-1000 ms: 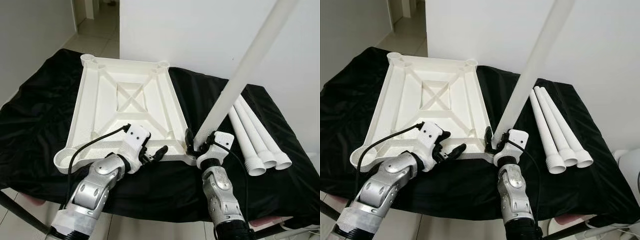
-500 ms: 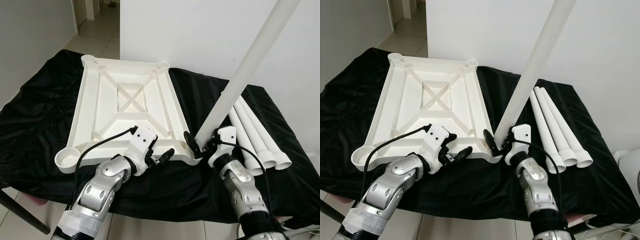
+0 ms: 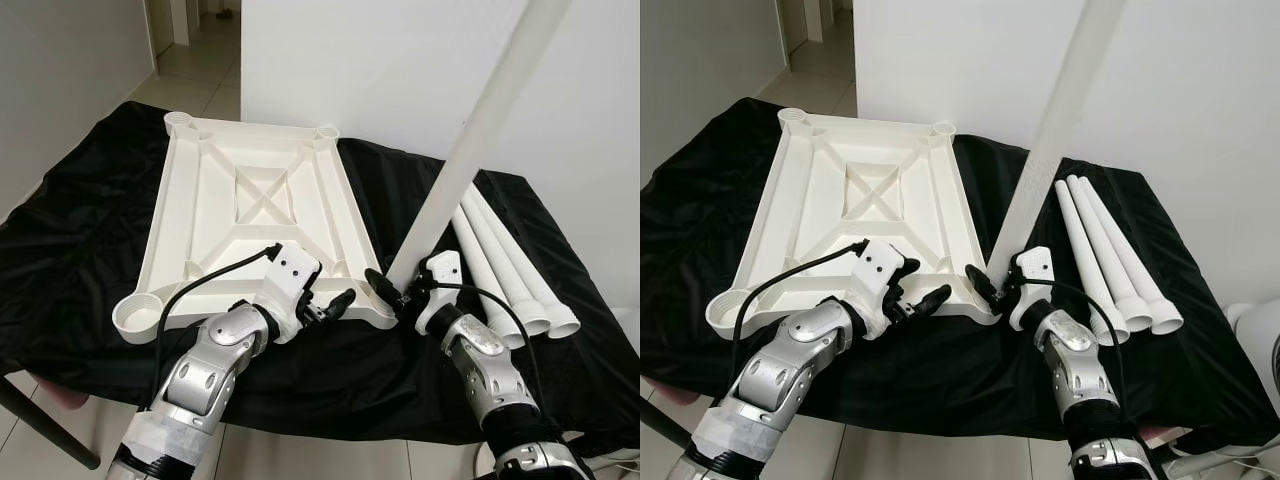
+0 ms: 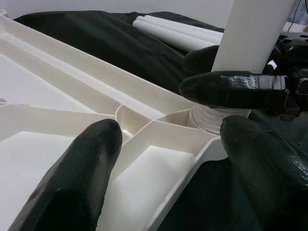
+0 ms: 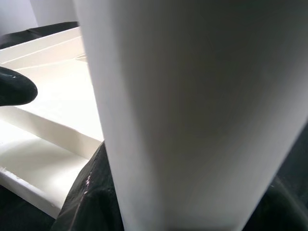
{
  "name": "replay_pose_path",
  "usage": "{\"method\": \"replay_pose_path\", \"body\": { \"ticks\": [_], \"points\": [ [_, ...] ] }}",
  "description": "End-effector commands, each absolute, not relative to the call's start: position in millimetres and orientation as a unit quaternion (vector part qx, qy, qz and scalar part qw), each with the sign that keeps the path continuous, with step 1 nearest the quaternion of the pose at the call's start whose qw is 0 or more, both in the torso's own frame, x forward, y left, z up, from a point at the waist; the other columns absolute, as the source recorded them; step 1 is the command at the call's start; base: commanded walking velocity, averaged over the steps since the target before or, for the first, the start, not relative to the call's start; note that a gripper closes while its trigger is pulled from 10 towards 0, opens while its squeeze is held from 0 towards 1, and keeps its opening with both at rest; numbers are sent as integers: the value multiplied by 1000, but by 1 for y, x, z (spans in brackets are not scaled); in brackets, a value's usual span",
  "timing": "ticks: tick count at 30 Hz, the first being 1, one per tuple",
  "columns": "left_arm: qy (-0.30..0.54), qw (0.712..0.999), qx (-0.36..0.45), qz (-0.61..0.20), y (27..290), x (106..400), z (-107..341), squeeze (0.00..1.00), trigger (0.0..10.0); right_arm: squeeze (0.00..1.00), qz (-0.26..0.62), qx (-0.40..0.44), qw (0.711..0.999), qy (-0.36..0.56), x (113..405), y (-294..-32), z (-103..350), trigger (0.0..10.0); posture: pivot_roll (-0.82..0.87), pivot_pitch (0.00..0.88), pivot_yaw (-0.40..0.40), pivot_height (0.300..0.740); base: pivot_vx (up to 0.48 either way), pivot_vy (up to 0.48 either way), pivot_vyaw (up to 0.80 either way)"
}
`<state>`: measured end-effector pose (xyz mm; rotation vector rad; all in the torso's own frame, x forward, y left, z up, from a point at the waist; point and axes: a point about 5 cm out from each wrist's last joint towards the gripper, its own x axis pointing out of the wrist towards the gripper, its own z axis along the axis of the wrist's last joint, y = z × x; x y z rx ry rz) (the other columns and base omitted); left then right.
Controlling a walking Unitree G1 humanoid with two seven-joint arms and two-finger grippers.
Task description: Building children table
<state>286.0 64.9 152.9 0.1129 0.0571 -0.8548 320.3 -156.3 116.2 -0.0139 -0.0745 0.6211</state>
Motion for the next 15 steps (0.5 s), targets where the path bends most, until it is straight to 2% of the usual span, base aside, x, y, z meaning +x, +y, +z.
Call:
{"method": "replay_pose_path", "body": {
  "ticks": [1,2,3,4,12,13,15],
  "points": [
    [27,906,55,-420,60,285,151,0,10000,0,303,-4,953,-11,317,-163,105,0,88,0,-138,740,0,0,0],
    [27,905,54,-421,59,285,151,0,10000,0,290,6,957,-9,318,-165,104,5882,84,0,-140,740,0,0,0],
    [27,905,54,-421,59,285,151,0,10000,0,290,6,957,-9,318,-165,104,5882,84,0,-140,740,0,0,0],
    [28,905,54,-421,59,285,150,0,10000,0,280,9,960,-7,318,-166,104,10000,84,0,-140,740,0,0,0],
    [29,904,55,-422,59,284,149,0,10000,0,168,1,986,8,323,-170,104,10000,81,0,-146,740,0,0,0],
    [29,905,55,-421,60,284,149,0,10000,0,92,16,995,19,322,-169,102,10000,80,0,-149,740,0,0,0],
    [29,905,54,-421,60,284,149,0,10000,0,67,17,997,25,322,-170,102,10000,82,0,-150,740,0,0,0]
  ]
}}
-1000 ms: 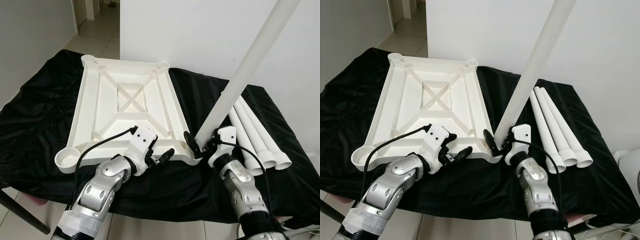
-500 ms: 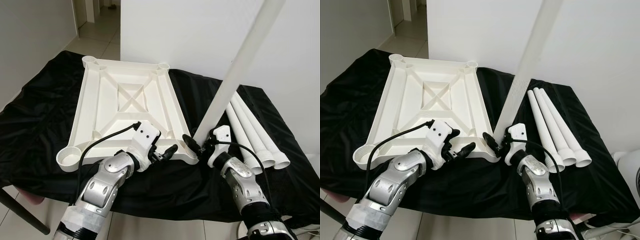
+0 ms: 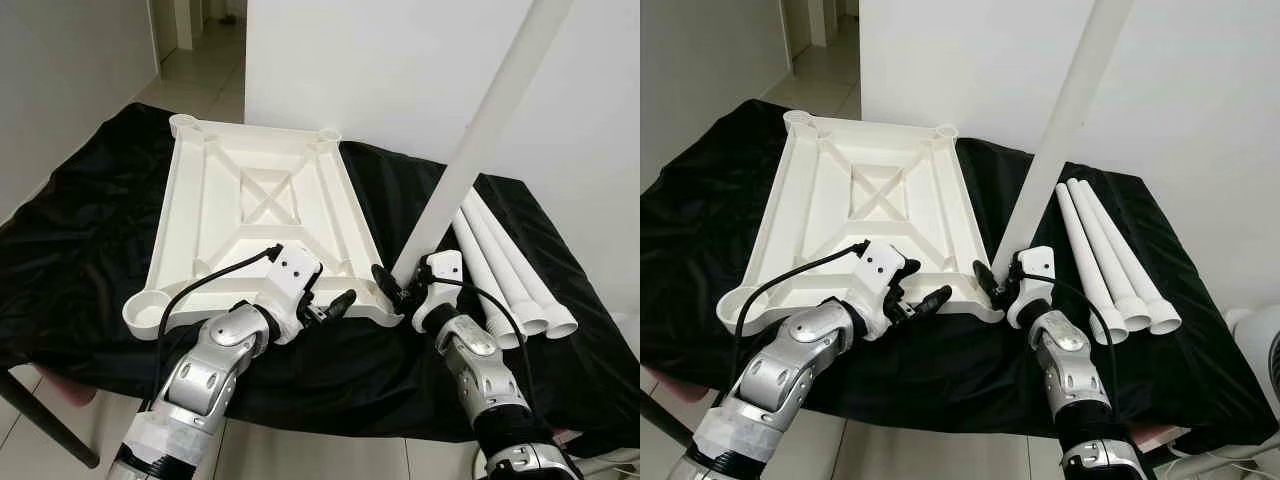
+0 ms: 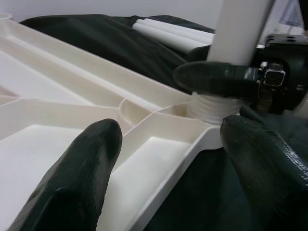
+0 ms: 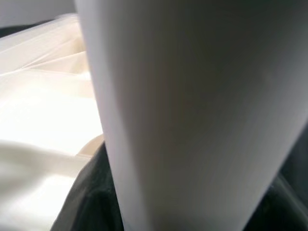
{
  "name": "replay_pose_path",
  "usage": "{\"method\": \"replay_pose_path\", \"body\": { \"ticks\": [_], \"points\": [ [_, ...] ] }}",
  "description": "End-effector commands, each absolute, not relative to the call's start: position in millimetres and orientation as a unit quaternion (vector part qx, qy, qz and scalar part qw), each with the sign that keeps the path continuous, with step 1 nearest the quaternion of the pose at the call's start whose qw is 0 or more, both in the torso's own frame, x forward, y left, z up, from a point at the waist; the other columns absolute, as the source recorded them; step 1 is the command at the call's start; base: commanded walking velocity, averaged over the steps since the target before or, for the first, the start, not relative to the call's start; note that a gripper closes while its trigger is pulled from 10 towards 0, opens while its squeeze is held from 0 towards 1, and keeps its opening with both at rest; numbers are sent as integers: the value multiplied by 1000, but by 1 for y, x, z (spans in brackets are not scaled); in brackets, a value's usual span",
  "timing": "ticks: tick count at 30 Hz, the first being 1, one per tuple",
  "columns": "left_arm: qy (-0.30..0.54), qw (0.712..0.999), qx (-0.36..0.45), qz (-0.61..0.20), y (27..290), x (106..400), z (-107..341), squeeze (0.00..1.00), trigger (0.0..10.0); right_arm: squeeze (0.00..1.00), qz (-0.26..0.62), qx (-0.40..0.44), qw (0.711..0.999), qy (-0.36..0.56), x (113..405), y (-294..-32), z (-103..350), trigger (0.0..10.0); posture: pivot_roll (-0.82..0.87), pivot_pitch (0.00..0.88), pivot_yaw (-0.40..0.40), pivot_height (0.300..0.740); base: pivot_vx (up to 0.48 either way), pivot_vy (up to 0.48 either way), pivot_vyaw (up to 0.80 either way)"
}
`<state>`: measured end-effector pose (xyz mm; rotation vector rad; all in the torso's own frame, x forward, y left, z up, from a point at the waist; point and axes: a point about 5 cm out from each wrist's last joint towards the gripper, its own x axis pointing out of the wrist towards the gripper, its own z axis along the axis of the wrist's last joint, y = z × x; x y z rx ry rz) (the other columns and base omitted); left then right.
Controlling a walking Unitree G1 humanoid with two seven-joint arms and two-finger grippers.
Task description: Building children table
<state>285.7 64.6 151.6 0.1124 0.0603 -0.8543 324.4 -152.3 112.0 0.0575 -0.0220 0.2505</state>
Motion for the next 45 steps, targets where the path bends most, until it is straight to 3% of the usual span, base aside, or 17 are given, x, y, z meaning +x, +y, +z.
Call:
{"method": "replay_pose_path", "body": {
  "ticks": [1,8,12,19,20,23,28,29,30,40,45],
  "points": [
    [29,905,54,-421,60,284,149,0,10000,0,47,26,998,24,320,-167,102,10000,82,0,-151,740,0,0,0],
    [31,903,59,-425,60,282,149,0,10000,0,-97,56,994,18,305,-155,105,10000,88,0,-150,740,0,0,0],
    [33,903,56,-425,61,281,148,0,10000,0,-59,75,995,29,300,-132,103,10000,92,0,-148,740,0,0,0],
    [34,902,60,-426,62,281,148,0,10000,0,-38,55,998,14,301,-129,112,10000,88,0,-145,740,0,0,0],
    [33,902,60,-426,62,282,148,0,10000,1000,-27,72,997,3,301,-130,115,10000,90,0,-145,740,0,0,0],
    [33,902,59,-426,62,282,149,0,10000,1000,16,102,995,-17,303,-135,124,10000,88,0,-144,740,0,0,0],
    [34,901,58,-429,62,281,148,0,10000,1000,38,80,996,-19,306,-146,127,10000,85,0,-143,740,0,0,0],
    [34,900,58,-430,62,280,148,0,10000,910,50,71,996,-20,307,-150,127,10000,86,0,-144,740,0,0,0],
    [35,900,57,-431,62,280,148,0,10000,35,73,69,995,-13,308,-154,126,10000,86,0,-144,740,0,0,0],
    [36,901,56,-428,64,280,149,0,10000,0,229,-26,973,-14,310,-166,121,10000,88,1,-142,740,0,0,0],
    [33,901,58,-428,64,281,150,0,10000,0,280,-18,960,-1,318,-167,121,10000,88,7,-129,740,0,0,0]
  ]
}}
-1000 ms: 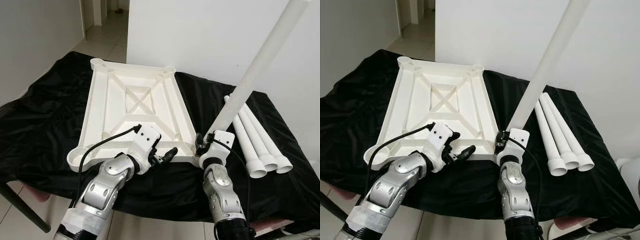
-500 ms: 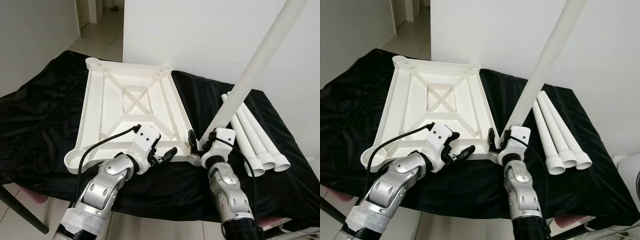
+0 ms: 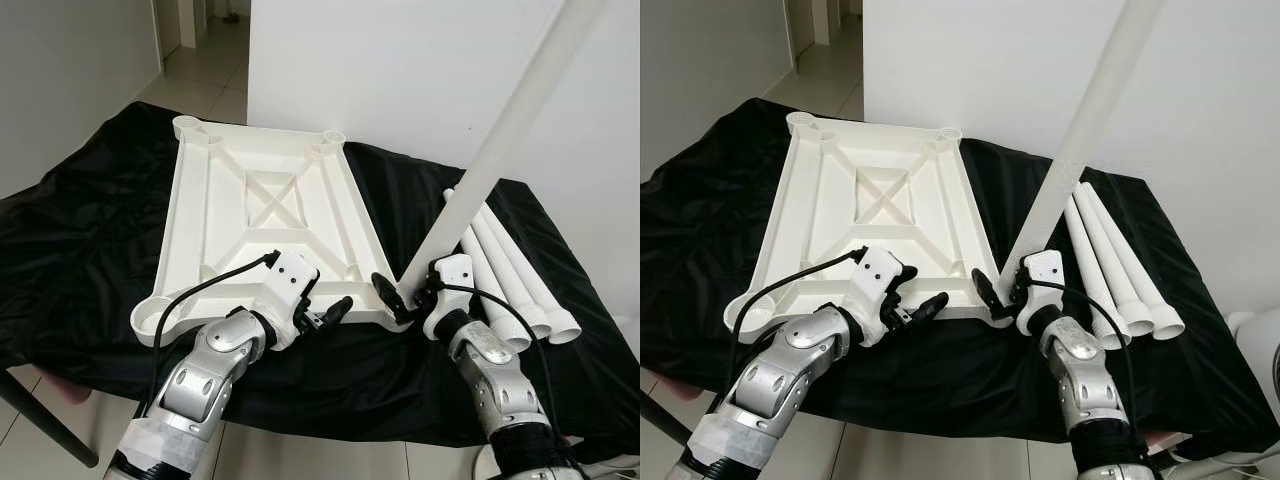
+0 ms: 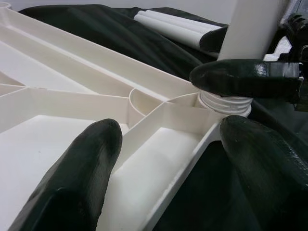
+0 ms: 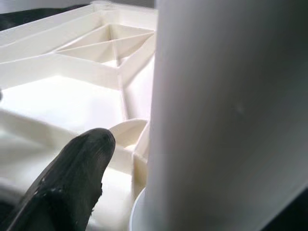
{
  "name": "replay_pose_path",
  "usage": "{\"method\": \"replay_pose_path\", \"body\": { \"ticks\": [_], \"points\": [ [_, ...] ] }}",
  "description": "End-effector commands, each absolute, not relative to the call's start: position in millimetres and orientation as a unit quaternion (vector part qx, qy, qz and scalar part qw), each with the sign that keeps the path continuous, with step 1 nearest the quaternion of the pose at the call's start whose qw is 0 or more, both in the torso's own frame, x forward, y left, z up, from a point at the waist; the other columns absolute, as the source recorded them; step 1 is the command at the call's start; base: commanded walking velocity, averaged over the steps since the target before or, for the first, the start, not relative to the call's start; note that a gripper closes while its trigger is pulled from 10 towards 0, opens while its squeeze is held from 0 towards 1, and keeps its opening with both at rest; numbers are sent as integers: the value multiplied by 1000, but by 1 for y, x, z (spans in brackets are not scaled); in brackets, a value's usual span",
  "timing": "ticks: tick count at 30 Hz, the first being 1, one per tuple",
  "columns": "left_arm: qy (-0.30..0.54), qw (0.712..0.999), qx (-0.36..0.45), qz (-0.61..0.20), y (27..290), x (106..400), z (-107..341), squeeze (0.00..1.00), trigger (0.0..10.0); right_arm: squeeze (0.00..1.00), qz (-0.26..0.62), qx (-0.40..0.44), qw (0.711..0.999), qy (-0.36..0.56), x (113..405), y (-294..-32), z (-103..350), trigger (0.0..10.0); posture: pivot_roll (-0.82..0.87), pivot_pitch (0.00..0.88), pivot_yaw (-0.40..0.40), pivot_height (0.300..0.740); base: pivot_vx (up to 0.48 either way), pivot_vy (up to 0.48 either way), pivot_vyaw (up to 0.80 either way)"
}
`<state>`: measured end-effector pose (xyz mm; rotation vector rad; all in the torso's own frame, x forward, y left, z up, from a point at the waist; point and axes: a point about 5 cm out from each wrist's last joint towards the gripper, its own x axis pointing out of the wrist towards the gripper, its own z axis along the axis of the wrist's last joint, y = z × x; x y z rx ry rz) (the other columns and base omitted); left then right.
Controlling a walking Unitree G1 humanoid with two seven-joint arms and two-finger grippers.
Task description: Building children table
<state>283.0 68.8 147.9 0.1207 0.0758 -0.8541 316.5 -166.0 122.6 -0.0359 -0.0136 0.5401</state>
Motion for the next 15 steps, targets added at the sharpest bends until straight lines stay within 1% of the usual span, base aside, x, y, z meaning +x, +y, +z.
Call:
{"method": "replay_pose_path", "body": {
  "ticks": [1,3,4,5,6,7,15],
  "points": [
    [33,901,58,-428,64,281,151,0,10000,0,290,-18,957,7,320,-167,120,10000,90,7,-128,740,0,0,0],
    [33,901,58,-428,64,281,151,0,10000,0,297,-19,955,12,321,-167,119,10000,90,7,-128,740,0,0,0],
    [32,901,59,-428,64,281,151,0,10000,0,306,-34,951,15,323,-166,117,4706,92,4,-128,740,0,0,0],
    [32,901,59,-427,64,282,152,0,10000,0,307,-31,951,23,324,-167,115,2941,92,2,-128,740,0,0,0],
    [32,901,59,-427,64,282,152,0,10000,0,307,-31,951,23,324,-167,115,2941,92,2,-128,740,0,0,0],
    [32,902,60,-427,64,282,152,0,10000,0,306,-38,951,23,324,-167,114,0,92,2,-128,740,0,0,0],
    [28,902,59,-427,62,284,153,0,10000,0,315,-30,948,36,320,-171,106,0,83,0,-135,740,0,0,0]
  ]
}}
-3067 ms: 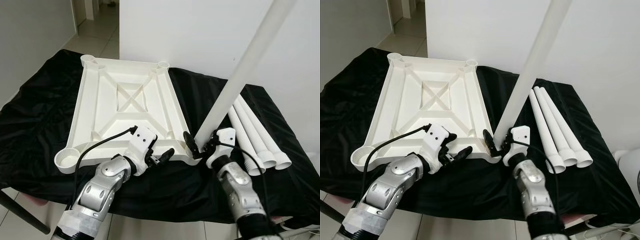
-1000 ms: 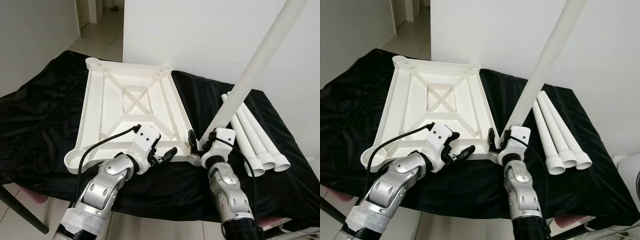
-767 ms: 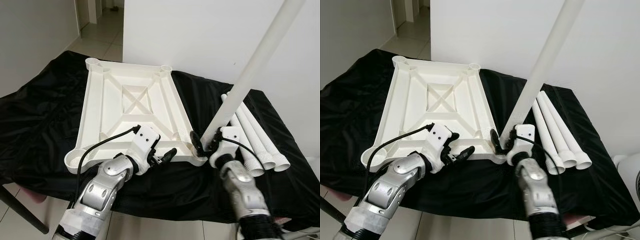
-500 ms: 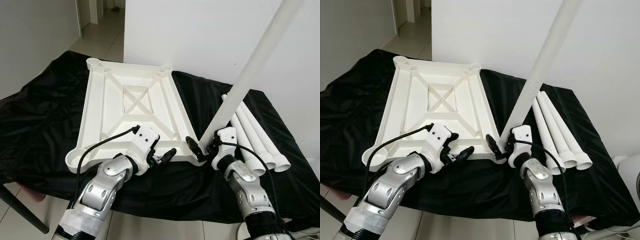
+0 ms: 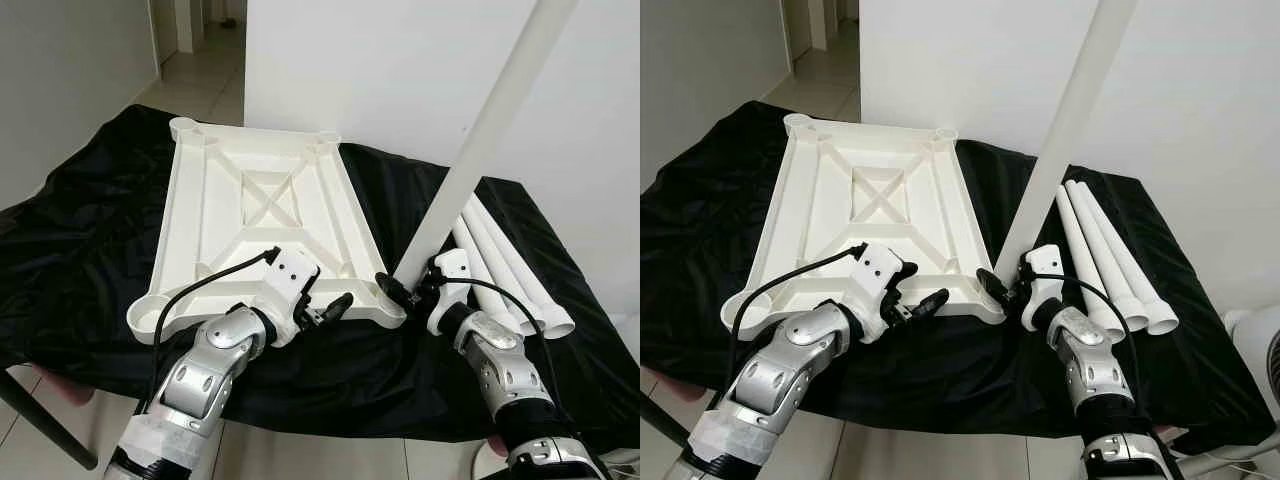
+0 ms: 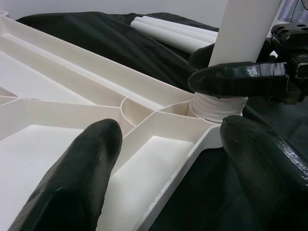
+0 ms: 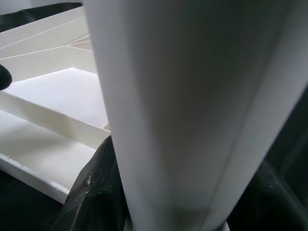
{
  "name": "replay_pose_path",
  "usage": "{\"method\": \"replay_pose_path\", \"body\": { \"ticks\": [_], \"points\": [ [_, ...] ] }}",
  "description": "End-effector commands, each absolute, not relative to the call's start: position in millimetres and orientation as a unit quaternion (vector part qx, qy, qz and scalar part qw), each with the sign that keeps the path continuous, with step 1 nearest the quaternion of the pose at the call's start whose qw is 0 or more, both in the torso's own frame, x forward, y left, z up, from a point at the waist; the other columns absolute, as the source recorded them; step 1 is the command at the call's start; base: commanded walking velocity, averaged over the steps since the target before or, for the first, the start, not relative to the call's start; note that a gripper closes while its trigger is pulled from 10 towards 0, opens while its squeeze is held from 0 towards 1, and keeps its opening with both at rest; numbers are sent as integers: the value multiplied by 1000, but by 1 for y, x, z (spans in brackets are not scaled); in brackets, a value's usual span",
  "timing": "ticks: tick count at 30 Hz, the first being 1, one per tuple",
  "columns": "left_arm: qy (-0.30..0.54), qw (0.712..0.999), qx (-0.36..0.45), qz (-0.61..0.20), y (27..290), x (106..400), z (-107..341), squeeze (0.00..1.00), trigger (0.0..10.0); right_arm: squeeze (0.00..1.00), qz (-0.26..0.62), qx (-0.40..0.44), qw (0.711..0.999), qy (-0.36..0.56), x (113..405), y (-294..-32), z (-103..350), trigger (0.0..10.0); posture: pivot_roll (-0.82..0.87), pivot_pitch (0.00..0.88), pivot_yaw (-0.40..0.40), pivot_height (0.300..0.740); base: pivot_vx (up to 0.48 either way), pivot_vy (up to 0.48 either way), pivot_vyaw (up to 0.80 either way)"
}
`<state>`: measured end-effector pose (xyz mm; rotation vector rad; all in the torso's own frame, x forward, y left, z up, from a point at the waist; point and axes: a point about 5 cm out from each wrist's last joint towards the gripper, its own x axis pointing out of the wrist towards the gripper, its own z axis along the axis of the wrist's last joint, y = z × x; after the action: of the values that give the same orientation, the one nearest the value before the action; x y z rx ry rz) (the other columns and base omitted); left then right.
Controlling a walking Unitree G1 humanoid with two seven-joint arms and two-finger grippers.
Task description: Building children table
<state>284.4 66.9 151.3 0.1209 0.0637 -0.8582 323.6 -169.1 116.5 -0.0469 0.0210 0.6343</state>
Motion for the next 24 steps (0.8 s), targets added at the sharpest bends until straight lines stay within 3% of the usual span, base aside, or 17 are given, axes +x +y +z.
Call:
{"method": "replay_pose_path", "body": {
  "ticks": [1,3,4,10,16,24],
  "points": [
    [28,902,58,-427,61,284,152,0,10000,0,311,-31,949,37,321,-173,104,0,83,0,-135,740,0,0,0],
    [28,902,57,-428,61,284,152,0,10000,0,307,-27,951,37,320,-174,104,0,80,0,-136,740,0,0,0],
    [28,902,56,-428,60,284,152,0,10000,0,295,-15,955,36,319,-174,103,10000,80,0,-136,740,0,0,0],
    [29,901,53,-429,59,283,152,0,10000,0,256,-5,966,37,316,-170,102,10000,74,8,-142,740,0,0,0],
    [34,900,49,-431,57,279,148,0,10000,0,78,22,995,55,313,-161,100,10000,74,16,-152,740,0,0,0],
    [37,900,48,-432,58,277,147,0,10000,0,-1,69,997,39,300,-141,104,10000,77,18,-153,740,0,0,0]
  ]
}}
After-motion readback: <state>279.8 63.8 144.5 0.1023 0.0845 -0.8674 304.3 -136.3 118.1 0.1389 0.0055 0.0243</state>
